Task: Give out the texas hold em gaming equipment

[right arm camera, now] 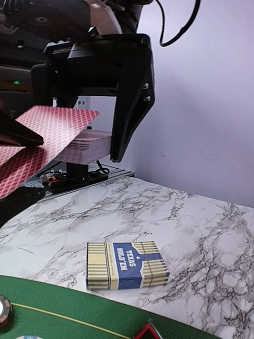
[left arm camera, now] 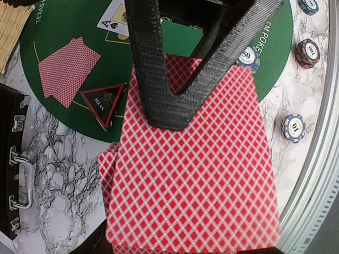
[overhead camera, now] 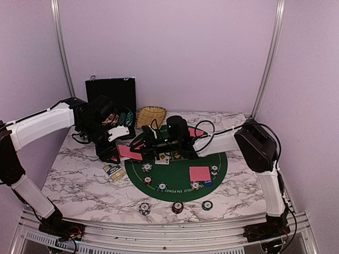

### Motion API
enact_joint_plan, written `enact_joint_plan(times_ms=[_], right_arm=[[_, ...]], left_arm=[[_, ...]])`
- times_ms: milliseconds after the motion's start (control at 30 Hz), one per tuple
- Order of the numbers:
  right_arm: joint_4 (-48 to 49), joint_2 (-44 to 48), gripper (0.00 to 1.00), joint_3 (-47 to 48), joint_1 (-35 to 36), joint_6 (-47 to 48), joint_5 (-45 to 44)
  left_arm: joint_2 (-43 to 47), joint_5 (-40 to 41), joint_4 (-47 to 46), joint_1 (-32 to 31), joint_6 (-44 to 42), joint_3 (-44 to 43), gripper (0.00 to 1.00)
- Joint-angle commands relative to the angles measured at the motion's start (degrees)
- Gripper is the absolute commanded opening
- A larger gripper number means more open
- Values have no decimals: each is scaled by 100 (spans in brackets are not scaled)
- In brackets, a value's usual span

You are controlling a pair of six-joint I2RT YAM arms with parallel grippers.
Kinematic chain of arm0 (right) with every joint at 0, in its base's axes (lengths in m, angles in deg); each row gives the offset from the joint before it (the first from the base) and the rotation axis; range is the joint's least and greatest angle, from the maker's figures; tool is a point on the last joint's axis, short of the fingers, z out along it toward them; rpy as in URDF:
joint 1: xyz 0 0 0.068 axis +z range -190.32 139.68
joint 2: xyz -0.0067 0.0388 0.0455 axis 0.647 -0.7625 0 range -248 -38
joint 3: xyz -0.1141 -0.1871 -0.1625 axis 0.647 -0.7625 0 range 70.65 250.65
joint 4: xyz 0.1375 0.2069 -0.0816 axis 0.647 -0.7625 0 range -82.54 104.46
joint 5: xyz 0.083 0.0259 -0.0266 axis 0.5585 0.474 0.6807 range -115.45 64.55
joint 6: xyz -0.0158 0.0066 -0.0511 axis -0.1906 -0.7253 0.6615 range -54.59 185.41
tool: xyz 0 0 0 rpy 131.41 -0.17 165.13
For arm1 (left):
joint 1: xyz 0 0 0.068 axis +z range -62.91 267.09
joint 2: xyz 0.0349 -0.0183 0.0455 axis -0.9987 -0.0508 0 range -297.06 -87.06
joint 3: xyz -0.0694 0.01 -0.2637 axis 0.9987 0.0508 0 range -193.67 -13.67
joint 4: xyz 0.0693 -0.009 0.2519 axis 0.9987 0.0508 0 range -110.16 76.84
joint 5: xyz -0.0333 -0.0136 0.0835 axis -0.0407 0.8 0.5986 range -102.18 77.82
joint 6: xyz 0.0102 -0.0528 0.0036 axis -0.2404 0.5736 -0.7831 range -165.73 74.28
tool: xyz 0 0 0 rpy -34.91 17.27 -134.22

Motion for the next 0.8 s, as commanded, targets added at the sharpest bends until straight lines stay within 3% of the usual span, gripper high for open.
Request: enact_joint_plan(times_ms=[0,233,500,633,767], right_arm=[[165,327,18,-71,-43,-38,54],[-46,565,1,-260,-192,100,69],[-719,1083,0,-520,-599,655,59],[-1929,1329,0,-275,-839,1557,-114],[-4048,1414,0,575,-999,3097,-971]], left_arm=[[55,-52,21,10,-2,-49,0],[64,-26,22,10,-3,-40,0],[112,20,22,18,-14,2,0],[141,45,22,19,-14,20,0],[168,54,21,28,-11,54,0]])
